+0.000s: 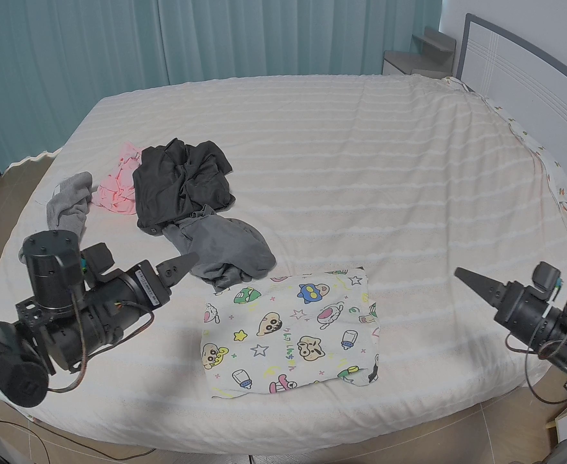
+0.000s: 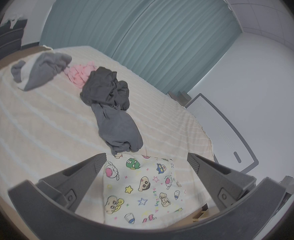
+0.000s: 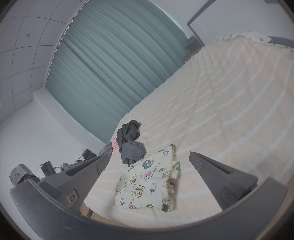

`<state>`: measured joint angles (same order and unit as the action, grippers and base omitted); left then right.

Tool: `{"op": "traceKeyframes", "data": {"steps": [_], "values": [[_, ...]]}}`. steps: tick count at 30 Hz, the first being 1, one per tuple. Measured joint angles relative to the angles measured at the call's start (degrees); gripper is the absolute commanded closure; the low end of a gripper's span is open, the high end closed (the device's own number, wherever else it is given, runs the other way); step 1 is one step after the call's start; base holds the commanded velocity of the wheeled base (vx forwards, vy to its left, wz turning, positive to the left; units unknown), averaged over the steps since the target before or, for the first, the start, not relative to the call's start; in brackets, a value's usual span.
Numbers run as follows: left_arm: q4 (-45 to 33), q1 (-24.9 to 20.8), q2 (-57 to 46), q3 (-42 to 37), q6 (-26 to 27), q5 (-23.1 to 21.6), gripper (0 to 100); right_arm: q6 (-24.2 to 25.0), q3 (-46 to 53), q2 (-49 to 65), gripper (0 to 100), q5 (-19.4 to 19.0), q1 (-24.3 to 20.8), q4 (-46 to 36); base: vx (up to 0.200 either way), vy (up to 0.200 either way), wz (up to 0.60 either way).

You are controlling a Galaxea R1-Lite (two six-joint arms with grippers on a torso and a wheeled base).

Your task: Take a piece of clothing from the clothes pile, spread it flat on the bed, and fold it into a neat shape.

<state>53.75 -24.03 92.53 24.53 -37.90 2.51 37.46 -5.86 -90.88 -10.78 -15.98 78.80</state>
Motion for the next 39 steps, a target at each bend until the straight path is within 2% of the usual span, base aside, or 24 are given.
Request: {"op": "traceKeyframes", "data": {"steps": [7,12,16,21,28,31,33,35,39], "values": [[-19.2,-2.4,-17.6,0.4,2.6,6.7,0,-1.7,1.5,19.8,0,0.0,5.1,-18.9,0.000,0.000,0.00],[-31.8,-4.2,-29.8,0.7,4.1,12.5,0,-2.8,0.0,34.3,0,-0.1,6.9,-37.6,0.000,0.000,0.00],[-40.9,-3.4,-38.7,0.9,6.3,15.3,0,-5.2,-1.9,45.3,0,-0.1,7.2,-52.4,0.000,0.000,0.00],[-51.5,1.5,-51.6,1.0,12.9,18.2,0,-9.7,-4.1,59.1,0,0.1,7.7,-68.4,0.000,0.000,0.00],[-64.5,13.5,-70.7,1.0,23.8,20.6,0,-17.5,-5.7,72.8,0,3.9,8.4,-80.8,0.000,0.000,0.00],[-69.2,18.0,-78.2,0.6,27.5,20.4,0,-25.0,-4.5,76.9,0,7.0,8.7,-82.3,0.000,0.000,0.00],[-70.9,20.0,-82.2,0.0,28.7,18.6,0,-29.1,-2.6,79.0,0,8.6,8.9,-81.4,0.000,0.000,0.00],[-71.5,21.3,-85.0,-0.8,28.8,14.9,0,-31.0,-0.4,80.6,0,9.8,8.9,-78.7,0.000,0.000,0.00],[-70.8,22.9,-88.6,-3.3,27.9,4.5,0,-32.2,3.1,82.8,0,11.2,9.1,-75.7,0.000,0.000,0.00]]}}
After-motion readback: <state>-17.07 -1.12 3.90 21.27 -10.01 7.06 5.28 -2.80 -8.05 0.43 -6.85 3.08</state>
